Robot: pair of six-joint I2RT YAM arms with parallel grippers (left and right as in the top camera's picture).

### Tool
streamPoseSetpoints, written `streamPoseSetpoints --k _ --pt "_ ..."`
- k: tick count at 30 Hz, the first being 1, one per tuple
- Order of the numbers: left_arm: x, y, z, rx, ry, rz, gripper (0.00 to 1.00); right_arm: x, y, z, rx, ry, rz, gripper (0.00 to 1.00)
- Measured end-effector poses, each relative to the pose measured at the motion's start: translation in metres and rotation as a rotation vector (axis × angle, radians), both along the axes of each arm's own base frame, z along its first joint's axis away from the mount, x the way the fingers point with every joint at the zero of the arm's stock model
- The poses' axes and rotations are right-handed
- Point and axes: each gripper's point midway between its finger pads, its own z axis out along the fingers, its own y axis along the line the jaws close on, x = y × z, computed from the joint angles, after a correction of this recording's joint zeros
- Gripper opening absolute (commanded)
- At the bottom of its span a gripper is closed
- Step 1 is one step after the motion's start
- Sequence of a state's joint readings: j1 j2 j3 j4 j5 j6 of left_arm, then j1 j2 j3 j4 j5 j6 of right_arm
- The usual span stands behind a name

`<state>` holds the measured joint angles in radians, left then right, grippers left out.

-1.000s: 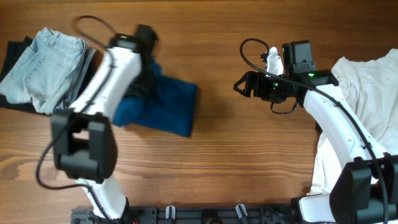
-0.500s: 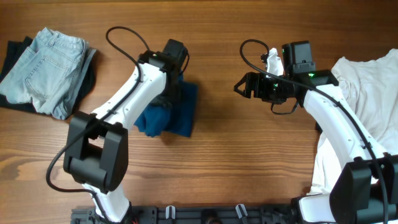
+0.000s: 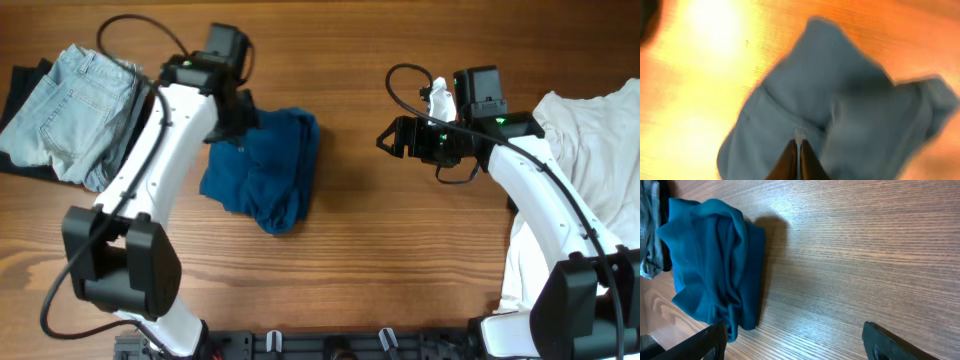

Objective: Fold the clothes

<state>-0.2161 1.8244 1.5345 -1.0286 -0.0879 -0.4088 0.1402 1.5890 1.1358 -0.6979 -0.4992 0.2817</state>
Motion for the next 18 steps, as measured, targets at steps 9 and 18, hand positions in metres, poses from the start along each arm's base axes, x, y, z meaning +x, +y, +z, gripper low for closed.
streamPoseSetpoints --k 9,18 --pt "-0.059 -0.118 -0.077 -0.395 0.231 -0.318 0.05 0.0 -0.001 0.0 -0.003 0.001 -0.001 0.87" --pt "-0.102 -0.136 -0.057 -0.295 0.283 -0.422 0.36 0.006 0.015 0.012 0.054 -0.097 0.107 0.81"
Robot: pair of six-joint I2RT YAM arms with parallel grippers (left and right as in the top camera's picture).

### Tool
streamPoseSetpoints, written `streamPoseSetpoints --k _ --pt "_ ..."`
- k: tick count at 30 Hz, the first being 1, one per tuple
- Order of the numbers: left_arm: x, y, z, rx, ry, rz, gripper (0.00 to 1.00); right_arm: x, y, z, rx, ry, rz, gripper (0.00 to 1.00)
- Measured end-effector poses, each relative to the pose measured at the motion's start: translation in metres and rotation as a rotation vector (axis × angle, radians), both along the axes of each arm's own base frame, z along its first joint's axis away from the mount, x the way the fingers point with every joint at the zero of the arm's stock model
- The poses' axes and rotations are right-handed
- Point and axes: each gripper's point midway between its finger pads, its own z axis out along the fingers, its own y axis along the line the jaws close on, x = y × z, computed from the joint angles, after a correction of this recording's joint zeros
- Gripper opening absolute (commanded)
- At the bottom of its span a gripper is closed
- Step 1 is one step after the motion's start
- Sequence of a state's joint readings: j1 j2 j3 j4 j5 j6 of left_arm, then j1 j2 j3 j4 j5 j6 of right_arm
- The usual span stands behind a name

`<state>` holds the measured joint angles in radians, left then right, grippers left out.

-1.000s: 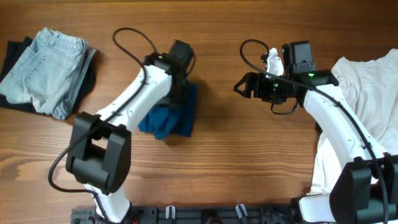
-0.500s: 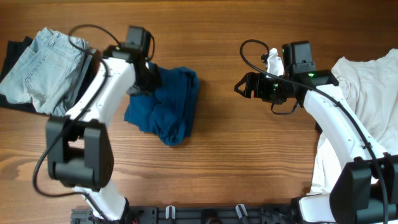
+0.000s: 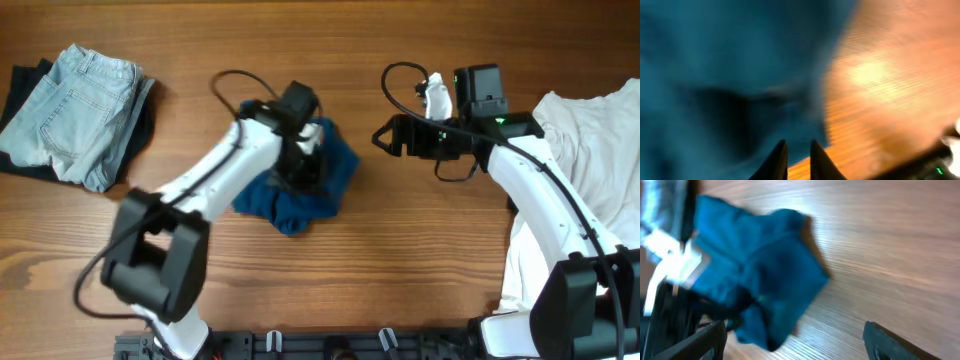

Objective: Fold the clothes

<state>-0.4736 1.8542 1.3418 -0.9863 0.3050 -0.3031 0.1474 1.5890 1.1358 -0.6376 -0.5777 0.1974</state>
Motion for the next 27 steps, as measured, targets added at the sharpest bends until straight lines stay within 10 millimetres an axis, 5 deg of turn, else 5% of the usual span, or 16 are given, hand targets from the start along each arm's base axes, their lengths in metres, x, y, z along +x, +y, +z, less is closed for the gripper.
streamPoseSetpoints --k 1,3,5,8,12,14,17,19,20,24,27 --pt "0.012 0.028 0.007 0.062 -0.038 0.063 0.37 -0.001 0.014 0.006 0.032 -0.031 0.054 0.79" --pt "0.031 0.094 0.02 0.17 -0.072 0.217 0.3 -0.008 0.044 0.013 0.066 -0.071 0.139 0.56" --pt "0.035 0.148 0.018 0.228 -0.042 0.355 0.27 -0.022 0.079 0.016 0.087 -0.058 0.188 0.52" --pt "0.019 0.174 -0.007 0.18 0.027 0.398 0.23 -0.038 0.131 -0.004 0.12 0.012 0.233 0.42" --pt "0.002 0.183 -0.045 0.16 0.036 0.401 0.11 -0.05 0.177 -0.065 0.143 0.188 0.209 0.2" --pt "-0.007 0.196 -0.058 0.2 0.047 0.432 0.13 -0.058 0.176 -0.109 0.119 0.4 0.073 0.19" --pt "-0.02 0.221 -0.058 0.272 0.093 0.509 0.36 -0.058 0.172 -0.119 0.142 0.515 -0.019 0.19" --pt "-0.02 0.228 -0.047 0.26 0.105 0.544 0.89 -0.059 0.164 -0.12 0.129 0.561 -0.064 0.19" --pt "-0.004 0.226 -0.031 0.212 0.042 0.537 1.0 -0.059 0.158 -0.12 0.115 0.577 -0.086 0.19" --pt "0.06 0.209 0.034 0.025 -0.279 0.504 1.0 -0.046 0.125 -0.116 0.065 0.582 -0.193 0.21" --pt "0.076 0.19 0.045 -0.096 -0.34 0.434 1.0 -0.026 0.099 -0.111 0.063 0.533 -0.245 0.24"
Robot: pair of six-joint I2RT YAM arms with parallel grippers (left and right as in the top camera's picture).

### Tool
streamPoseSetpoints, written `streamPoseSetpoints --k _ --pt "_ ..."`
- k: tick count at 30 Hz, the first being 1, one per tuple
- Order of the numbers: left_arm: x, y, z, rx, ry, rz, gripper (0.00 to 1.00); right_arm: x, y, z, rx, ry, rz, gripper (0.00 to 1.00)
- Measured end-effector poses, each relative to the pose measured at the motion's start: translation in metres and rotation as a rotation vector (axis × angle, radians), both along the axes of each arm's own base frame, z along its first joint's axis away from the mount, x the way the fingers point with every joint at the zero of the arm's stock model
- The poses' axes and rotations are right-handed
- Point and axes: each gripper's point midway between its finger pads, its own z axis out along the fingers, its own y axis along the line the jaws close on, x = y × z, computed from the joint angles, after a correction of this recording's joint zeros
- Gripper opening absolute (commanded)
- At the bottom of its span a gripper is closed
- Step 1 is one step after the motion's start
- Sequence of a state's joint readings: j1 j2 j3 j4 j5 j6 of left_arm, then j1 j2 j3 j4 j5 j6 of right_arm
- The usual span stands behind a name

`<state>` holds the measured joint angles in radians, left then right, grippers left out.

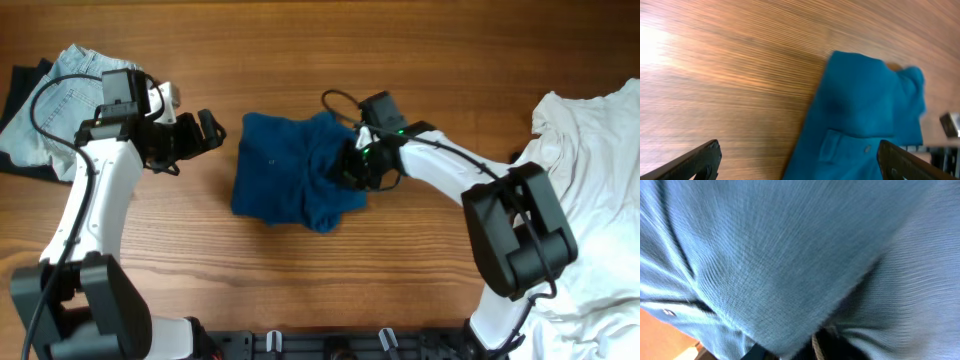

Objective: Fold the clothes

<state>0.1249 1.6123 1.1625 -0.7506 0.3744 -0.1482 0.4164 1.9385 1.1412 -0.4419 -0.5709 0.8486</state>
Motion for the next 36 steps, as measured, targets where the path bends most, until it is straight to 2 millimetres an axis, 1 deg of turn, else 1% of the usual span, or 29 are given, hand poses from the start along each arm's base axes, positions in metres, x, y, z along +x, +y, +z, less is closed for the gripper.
streamPoseSetpoints --k 1,2,5,7,8,9,10,11,12,15,17,18,19,20,21,22,23,24,25,26,27,28,29,30,31,32,34,35,36 --pt "0.001 -0.006 -0.006 -0.018 0.007 -0.031 1.0 0.003 -0.003 0.001 -0.005 -0.015 0.001 0.24" --pt "0.001 -0.015 -0.018 -0.044 0.032 -0.075 1.0 0.005 -0.005 0.002 -0.01 -0.029 0.004 0.24" --pt "-0.011 -0.057 -0.064 -0.173 0.14 -0.251 1.0 0.005 -0.006 0.003 -0.02 -0.05 0.023 0.24" --pt "-0.02 -0.079 -0.079 -0.223 0.165 -0.352 0.98 0.005 -0.006 0.003 -0.021 -0.055 0.029 0.24" --pt "-0.021 -0.085 -0.082 -0.231 0.167 -0.379 0.93 0.005 -0.006 0.003 -0.023 -0.058 0.03 0.24" --pt "-0.022 -0.097 -0.084 -0.258 0.155 -0.424 0.83 0.005 -0.006 0.003 -0.024 -0.059 0.031 0.24" --pt "-0.022 -0.103 -0.085 -0.26 0.144 -0.452 0.7 0.005 -0.006 0.003 -0.024 -0.059 0.031 0.24" --pt "-0.019 -0.112 -0.087 -0.284 0.135 -0.476 0.3 0.005 -0.007 0.003 -0.028 -0.059 0.03 0.24" --pt "-0.018 -0.117 -0.09 -0.294 0.133 -0.492 0.04 0.005 -0.008 0.002 -0.032 -0.058 0.028 0.24" --pt "-0.021 -0.131 -0.102 -0.324 0.146 -0.535 0.04 0.002 -0.01 0.001 -0.043 -0.044 0.031 0.24" --pt "-0.022 -0.131 -0.101 -0.333 0.15 -0.539 0.04 -0.012 -0.021 0.005 -0.071 0.012 0.034 0.25" --pt "-0.026 -0.128 -0.098 -0.338 0.183 -0.525 0.04 -0.013 -0.028 0.011 -0.077 0.012 0.031 0.27" --pt "-0.031 -0.123 -0.093 -0.34 0.235 -0.502 0.04 -0.011 -0.043 0.029 -0.093 -0.014 0.014 0.28" --pt "-0.027 -0.106 -0.082 -0.329 0.272 -0.451 0.04 0.004 -0.06 0.061 -0.086 -0.107 -0.023 0.29" --pt "-0.014 -0.089 -0.064 -0.32 0.271 -0.399 0.04 0.016 -0.073 0.092 -0.075 -0.205 -0.059 0.29" --pt "0.004 -0.074 -0.048 -0.306 0.222 -0.36 0.04 0.021 -0.083 0.114 -0.071 -0.266 -0.085 0.31" --pt "0.032 -0.051 -0.019 -0.284 0.128 -0.302 0.04 0.023 -0.092 0.137 -0.069 -0.329 -0.112 0.32" --pt "0.067 -0.014 0.021 -0.246 -0.016 -0.218 0.04 0.025 -0.103 0.165 -0.071 -0.414 -0.143 0.32" --pt "0.096 0.028 0.064 -0.202 -0.166 -0.129 0.04 0.024 -0.107 0.18 -0.077 -0.461 -0.157 0.33" --pt "0.111 0.063 0.093 -0.171 -0.27 -0.048 0.04 0.023 -0.108 0.186 -0.082 -0.479 -0.162 0.33" --pt "0.124 0.1 0.121 -0.145 -0.379 0.044 0.04 0.023 -0.11 0.186 -0.088 -0.481 -0.166 0.33" --pt "0.133 0.136 0.143 -0.128 -0.469 0.131 0.04 0.023 -0.111 0.184 -0.095 -0.476 -0.169 0.33" --pt "0.131 0.181 0.155 -0.116 -0.52 0.247 0.04 0.023 -0.112 0.184 -0.104 -0.476 -0.173 0.33" --pt "0.12 0.218 0.152 -0.12 -0.507 0.363 0.04 0.024 -0.112 0.183 -0.105 -0.476 -0.173 0.33" --pt "0.115 0.228 0.144 -0.124 -0.475 0.407 0.04 0.024 -0.112 0.183 -0.105 -0.476 -0.174 0.33" --pt "0.111 0.235 0.133 -0.129 -0.433 0.442 0.07 0.024 -0.112 0.183 -0.106 -0.476 -0.174 0.33" --pt "0.097 0.251 0.087 -0.127 -0.285 0.525 0.04 0.024 -0.112 0.183 -0.106 -0.476 -0.174 0.33" --pt "0.089 0.259 0.058 -0.121 -0.193 0.566 0.04 0.024 -0.113 0.183 -0.106 -0.476 -0.174 0.33" --pt "0.084 0.262 0.035 -0.117 -0.127 0.588 0.04 0.024 -0.113 0.183 -0.109 -0.475 -0.175 0.33"
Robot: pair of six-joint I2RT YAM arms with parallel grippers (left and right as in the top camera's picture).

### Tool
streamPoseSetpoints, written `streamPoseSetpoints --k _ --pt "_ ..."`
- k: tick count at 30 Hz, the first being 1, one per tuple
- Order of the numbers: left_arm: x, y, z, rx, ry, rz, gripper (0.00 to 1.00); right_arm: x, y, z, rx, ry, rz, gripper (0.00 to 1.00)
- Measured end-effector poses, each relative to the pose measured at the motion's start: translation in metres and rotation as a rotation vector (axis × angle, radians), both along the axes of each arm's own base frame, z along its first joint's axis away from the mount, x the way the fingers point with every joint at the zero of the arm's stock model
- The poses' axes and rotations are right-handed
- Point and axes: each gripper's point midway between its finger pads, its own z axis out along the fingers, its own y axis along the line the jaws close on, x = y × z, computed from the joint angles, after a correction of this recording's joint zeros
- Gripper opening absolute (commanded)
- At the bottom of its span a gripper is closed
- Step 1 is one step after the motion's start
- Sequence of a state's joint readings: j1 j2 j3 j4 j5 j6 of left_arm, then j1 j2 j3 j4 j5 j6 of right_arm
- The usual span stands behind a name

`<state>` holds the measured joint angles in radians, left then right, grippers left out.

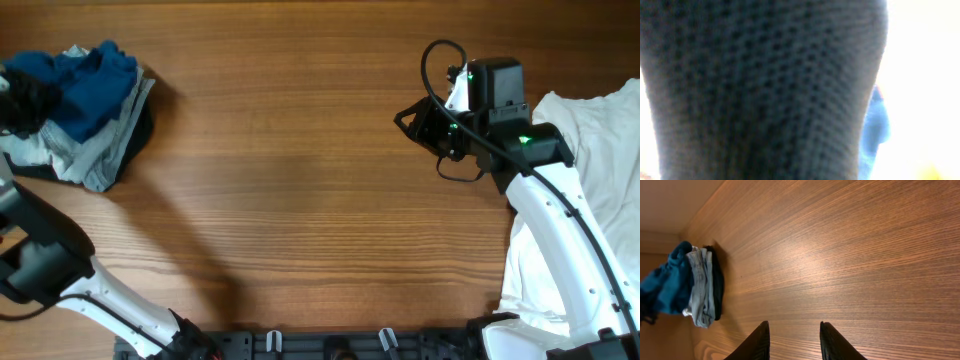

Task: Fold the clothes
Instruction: 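Place the teal bundle onto the jeans stack at left and release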

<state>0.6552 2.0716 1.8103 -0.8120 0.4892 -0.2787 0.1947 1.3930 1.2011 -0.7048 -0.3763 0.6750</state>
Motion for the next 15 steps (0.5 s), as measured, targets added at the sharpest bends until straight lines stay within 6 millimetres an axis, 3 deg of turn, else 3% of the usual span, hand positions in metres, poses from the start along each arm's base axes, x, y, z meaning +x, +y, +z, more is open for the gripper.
streamPoseSetpoints --k 2,4,6,8,10,12,13,15 --pt "-0.02 0.012 -0.032 -0.032 0.108 0.049 0.04 -0.002 0.0 -0.001 -0.002 0.009 0.0 0.33" --pt "-0.015 0.025 -0.027 -0.058 0.035 0.058 0.04 -0.002 -0.001 -0.002 -0.003 0.012 0.0 0.34" --pt "0.008 0.035 -0.004 -0.071 -0.126 0.061 0.04 -0.002 -0.001 -0.002 -0.005 0.012 -0.002 0.34" --pt "0.053 0.04 0.049 -0.049 -0.407 0.018 0.04 -0.001 -0.003 -0.003 -0.017 0.011 -0.011 0.35" --pt "0.085 0.028 0.095 -0.016 -0.603 -0.031 0.04 0.0 -0.005 -0.003 -0.024 0.008 -0.017 0.37" --pt "0.114 -0.014 0.127 -0.021 -0.711 -0.094 0.04 0.0 -0.006 -0.004 -0.031 0.008 -0.023 0.37" --pt "0.125 -0.033 0.13 -0.021 -0.724 -0.117 0.04 0.0 -0.006 -0.004 -0.032 0.008 -0.023 0.37" --pt "0.142 -0.074 0.119 -0.001 -0.681 -0.151 0.04 -0.002 -0.007 -0.005 -0.034 0.017 -0.023 0.37"
